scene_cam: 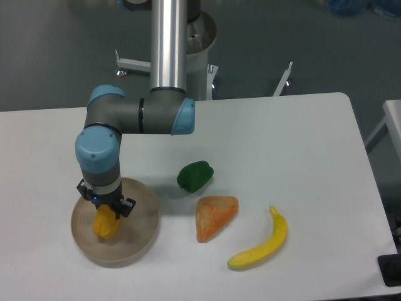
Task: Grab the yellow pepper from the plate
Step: 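Lower the gripper onto the yellow pepper and close on it, then lift the yellow pepper off the plate and carry it toward the bread slice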
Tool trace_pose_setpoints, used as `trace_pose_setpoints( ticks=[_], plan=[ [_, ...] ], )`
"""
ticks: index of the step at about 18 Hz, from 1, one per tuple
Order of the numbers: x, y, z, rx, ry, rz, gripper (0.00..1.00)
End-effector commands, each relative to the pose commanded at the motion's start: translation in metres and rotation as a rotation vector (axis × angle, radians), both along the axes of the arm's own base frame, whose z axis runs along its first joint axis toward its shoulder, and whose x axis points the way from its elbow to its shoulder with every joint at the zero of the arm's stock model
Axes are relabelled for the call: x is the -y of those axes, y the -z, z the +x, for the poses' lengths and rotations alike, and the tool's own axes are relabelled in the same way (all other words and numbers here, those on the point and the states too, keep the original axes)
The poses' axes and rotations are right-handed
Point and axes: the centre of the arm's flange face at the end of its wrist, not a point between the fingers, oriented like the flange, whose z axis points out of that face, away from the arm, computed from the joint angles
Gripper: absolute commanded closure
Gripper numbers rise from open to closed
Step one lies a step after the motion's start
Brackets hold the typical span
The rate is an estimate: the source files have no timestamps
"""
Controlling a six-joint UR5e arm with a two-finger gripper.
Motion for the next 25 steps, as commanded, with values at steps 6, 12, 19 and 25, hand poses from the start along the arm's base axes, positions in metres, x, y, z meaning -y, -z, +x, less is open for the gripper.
trace_pose_setpoints(
  ticks=[6,12,19,25],
  plan=[
    [0.013,-0.049,-0.060,-0.048,0.008,0.055,0.53],
    [0.051,-0.079,-0.161,-0.087,0.075,0.053,0.53],
    [0.087,-0.087,-0.250,-0.136,0.206,0.058,0.53],
    [0.104,-0.087,-0.286,-0.158,0.218,0.051,0.53]
  ],
)
